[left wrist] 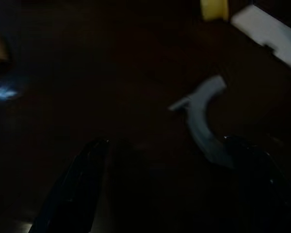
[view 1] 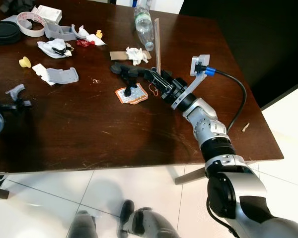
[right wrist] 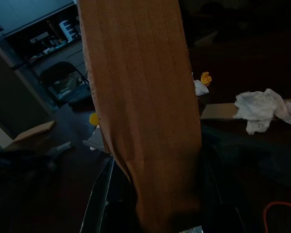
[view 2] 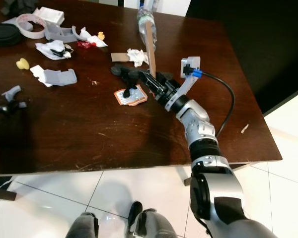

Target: Picking trash to rubbish bin

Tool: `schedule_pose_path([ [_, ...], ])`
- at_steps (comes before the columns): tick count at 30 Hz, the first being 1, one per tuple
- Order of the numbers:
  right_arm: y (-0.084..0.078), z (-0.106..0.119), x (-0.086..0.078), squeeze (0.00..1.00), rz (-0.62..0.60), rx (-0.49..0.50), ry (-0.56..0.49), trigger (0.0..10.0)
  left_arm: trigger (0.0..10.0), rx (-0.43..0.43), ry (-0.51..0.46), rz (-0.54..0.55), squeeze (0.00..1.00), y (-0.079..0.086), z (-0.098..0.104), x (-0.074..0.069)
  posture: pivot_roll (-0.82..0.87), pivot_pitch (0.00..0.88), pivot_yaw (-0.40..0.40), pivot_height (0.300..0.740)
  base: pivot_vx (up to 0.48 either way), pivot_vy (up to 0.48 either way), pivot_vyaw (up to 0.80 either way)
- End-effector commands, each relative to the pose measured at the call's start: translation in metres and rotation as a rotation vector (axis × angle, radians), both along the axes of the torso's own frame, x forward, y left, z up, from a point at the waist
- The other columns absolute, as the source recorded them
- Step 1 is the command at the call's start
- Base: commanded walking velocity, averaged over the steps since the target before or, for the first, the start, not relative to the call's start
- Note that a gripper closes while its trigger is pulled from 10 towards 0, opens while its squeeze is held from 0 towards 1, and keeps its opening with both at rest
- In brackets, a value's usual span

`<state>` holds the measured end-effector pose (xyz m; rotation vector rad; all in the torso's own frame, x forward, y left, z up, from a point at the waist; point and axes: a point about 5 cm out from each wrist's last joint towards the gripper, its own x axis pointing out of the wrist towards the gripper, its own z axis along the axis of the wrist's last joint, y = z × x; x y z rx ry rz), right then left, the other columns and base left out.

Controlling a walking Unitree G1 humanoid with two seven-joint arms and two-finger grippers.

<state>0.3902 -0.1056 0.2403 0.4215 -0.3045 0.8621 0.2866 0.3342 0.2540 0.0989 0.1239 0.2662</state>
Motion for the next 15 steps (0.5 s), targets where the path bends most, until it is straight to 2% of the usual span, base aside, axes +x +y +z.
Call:
schedule_pose_path([
  [1,-0.006,-0.006,-0.001,0.0,-0.009,-0.009,0.017,10.0,10.0,-0.023,-0.01,0.01,0.0,-0.001,-0.005,0.002,0.26,0.303,-0.194,0.74,0.0,0.0,0.0],
  [3,-0.007,-0.006,-0.001,0.0,-0.01,-0.012,0.019,10.0,10.0,-0.024,-0.027,0.02,0.0,0.0,-0.001,0.003,0.26,0.307,-0.197,0.74,0.0,0.0,0.0],
  [5,-0.009,-0.007,-0.002,0.0,-0.007,-0.022,0.025,10.0,10.0,-0.038,-0.095,0.029,0.0,0.001,0.011,0.007,0.25,0.321,-0.208,0.74,0.0,0.0,0.0],
  [9,-0.008,-0.008,-0.003,0.0,-0.001,-0.027,0.029,10.0,10.0,-0.04,-0.115,0.033,0.0,0.002,0.015,0.009,0.24,0.331,-0.215,0.74,0.0,0.0,0.0],
  [15,-0.006,-0.007,-0.005,0.0,0.013,-0.033,0.033,10.0,10.0,-0.079,-0.113,0.036,0.0,0.006,0.01,0.013,0.23,0.351,-0.227,0.74,0.0,0.0,0.0],
])
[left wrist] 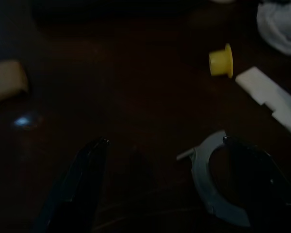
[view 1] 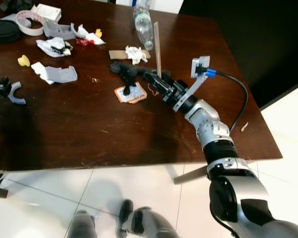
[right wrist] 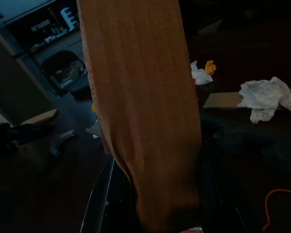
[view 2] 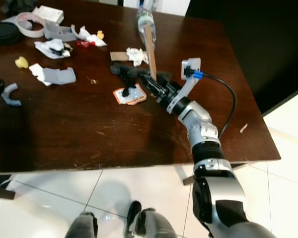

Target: Picking trash to rubbish bin

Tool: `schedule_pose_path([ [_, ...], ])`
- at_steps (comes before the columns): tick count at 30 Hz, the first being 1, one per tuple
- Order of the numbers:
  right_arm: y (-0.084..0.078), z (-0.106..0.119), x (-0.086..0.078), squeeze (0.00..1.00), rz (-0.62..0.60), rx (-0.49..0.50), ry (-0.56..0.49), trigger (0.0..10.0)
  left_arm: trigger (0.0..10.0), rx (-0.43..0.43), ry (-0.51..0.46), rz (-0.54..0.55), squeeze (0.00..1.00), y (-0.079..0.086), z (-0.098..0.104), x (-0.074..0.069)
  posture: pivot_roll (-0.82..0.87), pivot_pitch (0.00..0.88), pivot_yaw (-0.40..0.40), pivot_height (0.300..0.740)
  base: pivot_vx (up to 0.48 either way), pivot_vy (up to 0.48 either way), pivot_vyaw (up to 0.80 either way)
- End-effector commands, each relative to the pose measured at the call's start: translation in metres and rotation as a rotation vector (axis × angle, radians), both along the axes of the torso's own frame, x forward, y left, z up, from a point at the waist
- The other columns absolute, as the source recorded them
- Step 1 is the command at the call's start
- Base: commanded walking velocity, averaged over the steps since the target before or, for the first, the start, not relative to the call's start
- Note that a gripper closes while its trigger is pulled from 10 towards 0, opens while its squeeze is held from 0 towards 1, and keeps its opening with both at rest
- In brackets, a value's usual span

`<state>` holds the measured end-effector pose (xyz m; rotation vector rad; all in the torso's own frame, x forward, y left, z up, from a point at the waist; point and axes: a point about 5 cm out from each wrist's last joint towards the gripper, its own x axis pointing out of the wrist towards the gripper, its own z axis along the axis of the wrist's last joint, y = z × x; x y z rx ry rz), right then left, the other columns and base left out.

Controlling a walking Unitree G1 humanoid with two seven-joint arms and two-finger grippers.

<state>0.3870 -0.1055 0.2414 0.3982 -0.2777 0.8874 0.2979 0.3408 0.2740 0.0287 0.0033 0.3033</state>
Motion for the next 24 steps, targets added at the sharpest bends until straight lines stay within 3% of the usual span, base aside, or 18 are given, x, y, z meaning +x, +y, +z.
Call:
schedule_pose_path([
  [1,-0.007,-0.008,-0.003,0.0,-0.007,-0.005,0.026,10.0,10.0,-0.042,0.025,0.001,0.0,0.001,-0.014,0.003,0.22,0.359,-0.232,0.74,0.0,0.0,0.0],
  [9,-0.009,-0.013,-0.006,0.0,0.003,-0.027,0.046,10.0,10.0,-0.086,0.058,0.023,0.0,0.012,-0.029,0.01,0.2,0.385,-0.244,0.74,0.0,0.0,0.0],
  [21,-0.007,-0.014,-0.009,0.0,0.005,-0.032,0.061,10.0,10.0,-0.084,0.082,-0.038,0.0,0.005,-0.027,0.022,0.19,0.386,-0.24,0.74,0.0,0.0,0.0],
  [22,-0.007,-0.013,-0.009,0.0,0.003,-0.031,0.06,10.0,8.7,-0.087,0.102,-0.054,0.0,0.003,-0.03,0.023,0.19,0.386,-0.24,0.74,0.0,0.0,0.0],
  [23,-0.007,-0.013,-0.009,0.0,0.001,-0.029,0.06,10.0,8.7,-0.09,0.118,-0.081,0.0,-0.001,-0.032,0.024,0.2,0.379,-0.237,0.74,0.0,0.0,0.0],
  [24,-0.007,-0.012,-0.008,0.0,0.0,-0.028,0.058,10.0,3.8,-0.099,0.128,-0.102,0.0,-0.004,-0.034,0.026,0.2,0.374,-0.235,0.74,0.0,0.0,0.0],
])
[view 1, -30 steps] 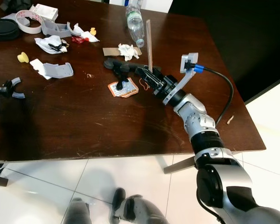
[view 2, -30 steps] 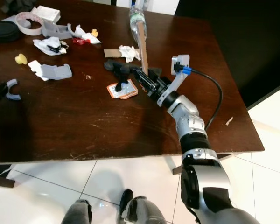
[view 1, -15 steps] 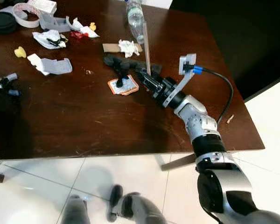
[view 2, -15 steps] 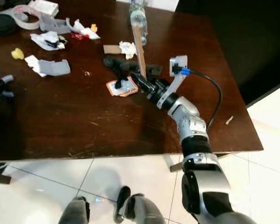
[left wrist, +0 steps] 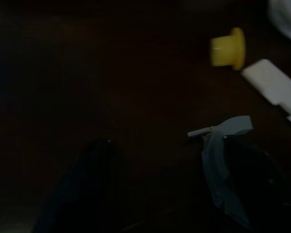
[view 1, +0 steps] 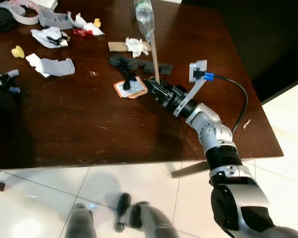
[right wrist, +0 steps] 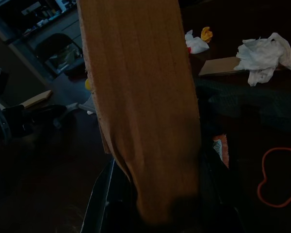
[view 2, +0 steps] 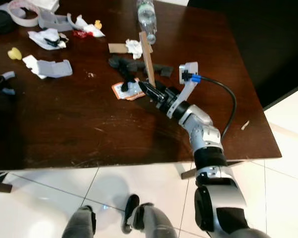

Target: Picking trash to rubbish bin

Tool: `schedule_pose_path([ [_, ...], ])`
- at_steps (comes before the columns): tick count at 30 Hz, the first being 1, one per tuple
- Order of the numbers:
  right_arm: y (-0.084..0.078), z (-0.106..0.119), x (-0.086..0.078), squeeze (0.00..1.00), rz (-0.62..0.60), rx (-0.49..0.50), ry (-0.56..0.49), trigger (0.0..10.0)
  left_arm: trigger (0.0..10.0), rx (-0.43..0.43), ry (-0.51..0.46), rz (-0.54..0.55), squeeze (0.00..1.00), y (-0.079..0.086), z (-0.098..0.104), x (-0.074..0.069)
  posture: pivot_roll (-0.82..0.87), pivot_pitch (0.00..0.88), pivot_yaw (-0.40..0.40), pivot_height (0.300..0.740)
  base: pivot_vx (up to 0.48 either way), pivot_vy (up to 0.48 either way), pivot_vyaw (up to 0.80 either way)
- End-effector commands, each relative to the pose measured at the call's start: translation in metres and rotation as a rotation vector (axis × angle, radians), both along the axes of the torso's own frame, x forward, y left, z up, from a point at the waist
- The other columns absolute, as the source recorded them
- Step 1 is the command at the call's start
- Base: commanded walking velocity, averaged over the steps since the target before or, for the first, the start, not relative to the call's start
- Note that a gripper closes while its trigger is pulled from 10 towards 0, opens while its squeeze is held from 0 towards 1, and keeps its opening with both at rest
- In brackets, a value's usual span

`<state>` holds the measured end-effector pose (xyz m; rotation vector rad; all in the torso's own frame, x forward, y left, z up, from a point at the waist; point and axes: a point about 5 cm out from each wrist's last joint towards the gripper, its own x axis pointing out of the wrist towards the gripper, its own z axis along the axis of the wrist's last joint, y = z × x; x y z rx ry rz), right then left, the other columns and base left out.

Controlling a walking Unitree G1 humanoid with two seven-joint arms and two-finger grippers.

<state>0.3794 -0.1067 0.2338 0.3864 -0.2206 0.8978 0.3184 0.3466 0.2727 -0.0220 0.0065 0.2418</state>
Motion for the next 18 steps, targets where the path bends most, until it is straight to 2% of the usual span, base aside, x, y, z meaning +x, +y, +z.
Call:
schedule_pose_path([
  [1,-0.006,-0.004,-0.001,0.0,-0.018,0.007,0.015,10.0,0.0,-0.048,0.14,-0.061,0.0,-0.013,-0.034,0.006,0.2,0.374,-0.235,0.74,0.0,0.0,0.0],
  [9,-0.006,-0.001,0.0,0.0,-0.028,0.012,0.007,10.0,0.0,-0.075,0.188,-0.092,0.0,-0.02,-0.043,0.007,0.2,0.357,-0.23,0.74,0.0,0.0,0.0],
  [18,-0.005,0.002,0.002,0.0,-0.038,0.019,0.002,10.0,0.0,-0.083,0.205,-0.091,0.0,-0.019,-0.046,0.002,0.21,0.341,-0.227,0.74,0.0,0.0,0.0],
])
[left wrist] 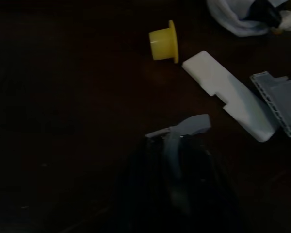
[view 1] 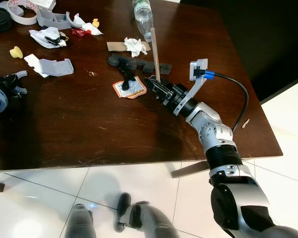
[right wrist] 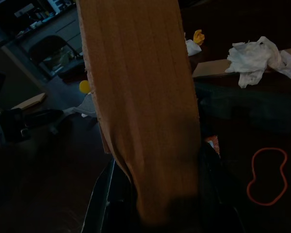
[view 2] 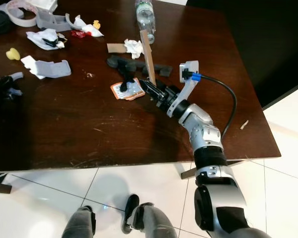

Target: Picking trash to rubbish bin

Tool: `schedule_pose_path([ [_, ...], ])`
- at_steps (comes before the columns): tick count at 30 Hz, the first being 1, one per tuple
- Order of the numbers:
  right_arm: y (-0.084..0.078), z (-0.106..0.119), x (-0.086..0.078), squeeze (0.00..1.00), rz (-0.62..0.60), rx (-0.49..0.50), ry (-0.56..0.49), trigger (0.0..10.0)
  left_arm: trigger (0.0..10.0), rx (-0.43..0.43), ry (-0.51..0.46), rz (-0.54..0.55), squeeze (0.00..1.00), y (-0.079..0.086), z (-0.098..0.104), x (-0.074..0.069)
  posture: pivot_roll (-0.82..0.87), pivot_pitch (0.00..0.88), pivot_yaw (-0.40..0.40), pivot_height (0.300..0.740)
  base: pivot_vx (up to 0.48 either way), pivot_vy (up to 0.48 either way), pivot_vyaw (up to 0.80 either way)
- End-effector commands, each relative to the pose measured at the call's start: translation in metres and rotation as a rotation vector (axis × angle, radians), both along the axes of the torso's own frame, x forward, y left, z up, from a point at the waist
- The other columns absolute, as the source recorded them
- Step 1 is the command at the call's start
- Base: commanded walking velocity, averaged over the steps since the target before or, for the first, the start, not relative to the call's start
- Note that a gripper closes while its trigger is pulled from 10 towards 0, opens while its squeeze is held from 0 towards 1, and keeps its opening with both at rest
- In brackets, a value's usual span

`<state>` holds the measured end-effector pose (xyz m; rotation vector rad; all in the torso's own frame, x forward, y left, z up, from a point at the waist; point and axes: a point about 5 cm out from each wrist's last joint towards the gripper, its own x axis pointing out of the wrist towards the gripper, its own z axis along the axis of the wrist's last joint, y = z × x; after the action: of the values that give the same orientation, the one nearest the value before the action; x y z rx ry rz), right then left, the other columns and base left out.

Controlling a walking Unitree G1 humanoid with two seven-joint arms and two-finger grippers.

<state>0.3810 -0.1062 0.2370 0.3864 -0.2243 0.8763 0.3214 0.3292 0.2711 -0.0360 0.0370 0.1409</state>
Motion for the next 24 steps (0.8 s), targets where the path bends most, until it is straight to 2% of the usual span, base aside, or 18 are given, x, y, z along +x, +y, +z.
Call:
schedule_pose_path([
  [1,-0.005,-0.001,0.001,0.0,-0.018,0.016,0.0,10.0,0.0,-0.059,0.182,0.011,0.0,-0.001,-0.045,-0.001,0.21,0.338,-0.227,0.74,0.0,0.0,0.0],
  [6,-0.002,0.002,0.003,0.0,-0.021,0.027,-0.006,10.0,0.0,-0.071,0.173,0.013,0.0,-0.004,-0.047,-0.007,0.22,0.322,-0.226,0.74,0.0,0.0,0.0],
  [13,0.0,0.007,0.004,0.0,-0.017,0.057,-0.017,10.0,0.0,-0.105,0.082,-0.026,0.0,-0.014,-0.037,-0.011,0.24,0.295,-0.218,0.74,0.0,0.0,0.0],
  [14,0.001,0.009,0.005,0.0,-0.016,0.064,-0.021,10.0,0.0,-0.119,0.034,-0.053,0.0,-0.019,-0.031,-0.012,0.24,0.285,-0.214,0.74,0.0,0.0,0.0],
  [15,0.001,0.009,0.005,0.0,-0.016,0.064,-0.021,10.0,0.0,-0.119,0.034,-0.053,0.0,-0.019,-0.031,-0.012,0.24,0.285,-0.214,0.74,0.0,0.0,0.0],
  [16,0.002,0.01,0.005,0.0,-0.018,0.072,-0.027,10.0,0.0,-0.139,-0.05,-0.103,0.0,-0.027,-0.02,-0.013,0.24,0.274,-0.207,0.74,0.0,0.0,0.0],
  [17,0.002,0.01,0.005,0.0,-0.018,0.072,-0.027,10.0,0.0,-0.139,-0.05,-0.103,0.0,-0.027,-0.02,-0.013,0.24,0.274,-0.207,0.74,0.0,0.0,0.0],
  [19,0.001,0.012,0.006,0.0,-0.022,0.092,-0.035,10.0,0.0,-0.162,-0.179,-0.189,0.0,-0.04,-0.002,-0.017,0.25,0.263,-0.203,0.74,0.0,0.0,0.0],
  [20,0.001,0.012,0.006,0.0,-0.022,0.092,-0.035,10.0,0.0,-0.162,-0.179,-0.189,0.0,-0.04,-0.002,-0.017,0.25,0.263,-0.203,0.74,0.0,0.0,0.0],
  [21,0.0,0.013,0.006,0.0,-0.023,0.099,-0.037,10.0,0.9,-0.162,-0.231,-0.223,0.0,-0.045,0.004,-0.019,0.25,0.257,-0.199,0.74,0.0,0.0,0.0],
  [22,0.0,0.013,0.006,0.0,-0.023,0.107,-0.037,10.0,3.6,-0.163,-0.287,-0.258,0.0,-0.05,0.011,-0.021,0.25,0.25,-0.197,0.74,0.0,0.0,0.0],
  [23,0.0,0.014,0.006,0.0,-0.023,0.117,-0.038,10.0,5.8,-0.18,-0.341,-0.299,0.0,-0.056,0.016,-0.024,0.25,0.25,-0.197,0.74,0.0,0.0,0.0],
  [24,-0.001,0.015,0.006,0.0,-0.016,0.137,-0.037,10.0,10.0,-0.221,-0.407,-0.351,0.0,-0.065,0.022,-0.027,0.25,0.245,-0.195,0.74,0.0,0.0,0.0],
])
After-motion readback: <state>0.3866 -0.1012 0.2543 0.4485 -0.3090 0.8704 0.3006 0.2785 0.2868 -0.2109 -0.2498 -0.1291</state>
